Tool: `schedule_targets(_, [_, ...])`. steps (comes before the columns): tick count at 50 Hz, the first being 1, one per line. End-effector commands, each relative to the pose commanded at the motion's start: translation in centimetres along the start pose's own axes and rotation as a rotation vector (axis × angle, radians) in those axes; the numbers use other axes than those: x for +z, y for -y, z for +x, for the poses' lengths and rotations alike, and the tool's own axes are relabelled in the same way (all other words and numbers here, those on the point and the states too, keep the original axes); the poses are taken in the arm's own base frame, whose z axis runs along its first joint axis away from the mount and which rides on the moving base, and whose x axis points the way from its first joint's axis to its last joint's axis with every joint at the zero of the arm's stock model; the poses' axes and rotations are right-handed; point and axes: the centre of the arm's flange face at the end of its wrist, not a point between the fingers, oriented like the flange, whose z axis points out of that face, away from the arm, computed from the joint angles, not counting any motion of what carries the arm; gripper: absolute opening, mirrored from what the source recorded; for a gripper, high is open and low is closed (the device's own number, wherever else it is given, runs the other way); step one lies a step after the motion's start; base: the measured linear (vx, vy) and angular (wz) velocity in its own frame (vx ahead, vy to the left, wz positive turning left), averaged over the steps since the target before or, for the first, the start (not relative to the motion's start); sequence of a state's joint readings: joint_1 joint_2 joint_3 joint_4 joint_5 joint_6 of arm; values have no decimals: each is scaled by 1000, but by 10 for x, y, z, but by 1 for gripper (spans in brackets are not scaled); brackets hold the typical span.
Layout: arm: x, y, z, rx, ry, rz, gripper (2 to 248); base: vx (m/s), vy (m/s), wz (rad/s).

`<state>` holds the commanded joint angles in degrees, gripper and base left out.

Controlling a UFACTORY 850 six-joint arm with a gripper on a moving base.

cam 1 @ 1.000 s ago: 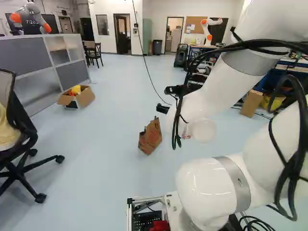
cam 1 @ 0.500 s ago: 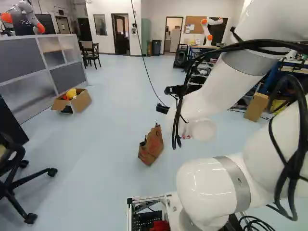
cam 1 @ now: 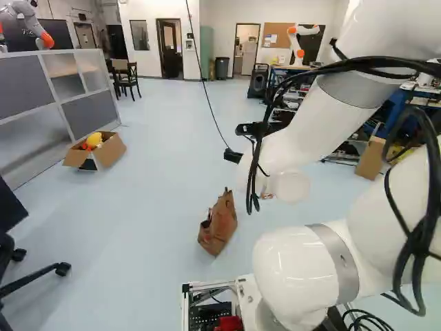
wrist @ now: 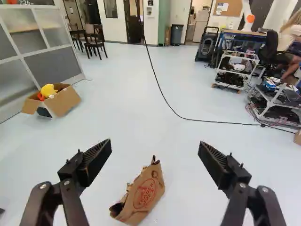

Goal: Pick up the grocery bag from the ground

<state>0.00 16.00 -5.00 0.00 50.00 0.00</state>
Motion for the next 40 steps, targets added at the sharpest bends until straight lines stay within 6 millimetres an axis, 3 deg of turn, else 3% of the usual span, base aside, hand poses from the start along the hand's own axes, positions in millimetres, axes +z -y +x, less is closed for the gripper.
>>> schedule_targets(3, [0, 0, 0, 0, 0, 0, 247, 256, 32, -42])
schedule_targets(4, [10, 1, 5, -1, 5, 4, 247, 227, 37, -40])
schedule_targets(10, [21, 2, 10, -3, 10, 8, 247, 101, 13, -25])
schedule_targets(40, [80, 15, 31, -15, 68, 39, 247, -1, 0, 0])
